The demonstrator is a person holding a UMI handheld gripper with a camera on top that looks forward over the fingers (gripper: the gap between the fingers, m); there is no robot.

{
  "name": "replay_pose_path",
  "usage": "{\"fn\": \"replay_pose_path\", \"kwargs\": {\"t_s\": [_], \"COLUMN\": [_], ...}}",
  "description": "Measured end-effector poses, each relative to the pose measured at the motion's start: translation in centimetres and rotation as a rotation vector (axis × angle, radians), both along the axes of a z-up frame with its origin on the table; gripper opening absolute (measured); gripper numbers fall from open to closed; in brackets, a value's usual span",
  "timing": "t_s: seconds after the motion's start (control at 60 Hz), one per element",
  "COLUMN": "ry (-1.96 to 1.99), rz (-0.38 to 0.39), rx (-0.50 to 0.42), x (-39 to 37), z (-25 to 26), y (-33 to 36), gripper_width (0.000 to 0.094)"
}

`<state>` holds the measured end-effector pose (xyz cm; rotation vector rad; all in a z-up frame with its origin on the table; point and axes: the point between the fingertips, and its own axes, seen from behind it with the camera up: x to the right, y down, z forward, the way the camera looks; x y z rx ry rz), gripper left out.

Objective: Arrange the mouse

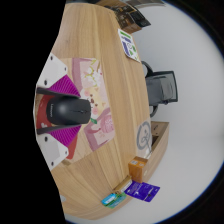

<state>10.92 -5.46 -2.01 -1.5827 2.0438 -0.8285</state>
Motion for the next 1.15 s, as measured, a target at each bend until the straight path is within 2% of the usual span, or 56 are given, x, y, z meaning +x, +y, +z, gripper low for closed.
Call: {"fn": "replay_pose_path", "kwargs": {"t_s": [0.033,0.083,0.133,0.183,0.283,0.483,0.617,0.867,1.15], "ry": [0.002,0.001,-0.014,-0.029,-0.065,-0.086,-0.098,-0.093,-0.07], "rz": [0.015,0.021,0.033,0.03,0.075,0.132,0.126,0.087,0.088], "rx": [0.003,-0.002,-0.007,-0.021,-0.053,-0.082,-0.091,-0.074,-0.09], "x": [0.1,-0.1,-0.3,-1.0,-3.6,-14.4,-22.1,-31.5,-34.0], "z": [0.1,0.6,1.7,3.5,8.8,19.6,24.1,25.8,25.0], "y": [0.2,0.1,0.0,-0.2,0.8,4.1,5.7,7.1,6.3], "gripper_width": [0.0564,0.0881,0.0833,0.0878,0.087,0.0866,0.0866,0.0863,0.0861]}}
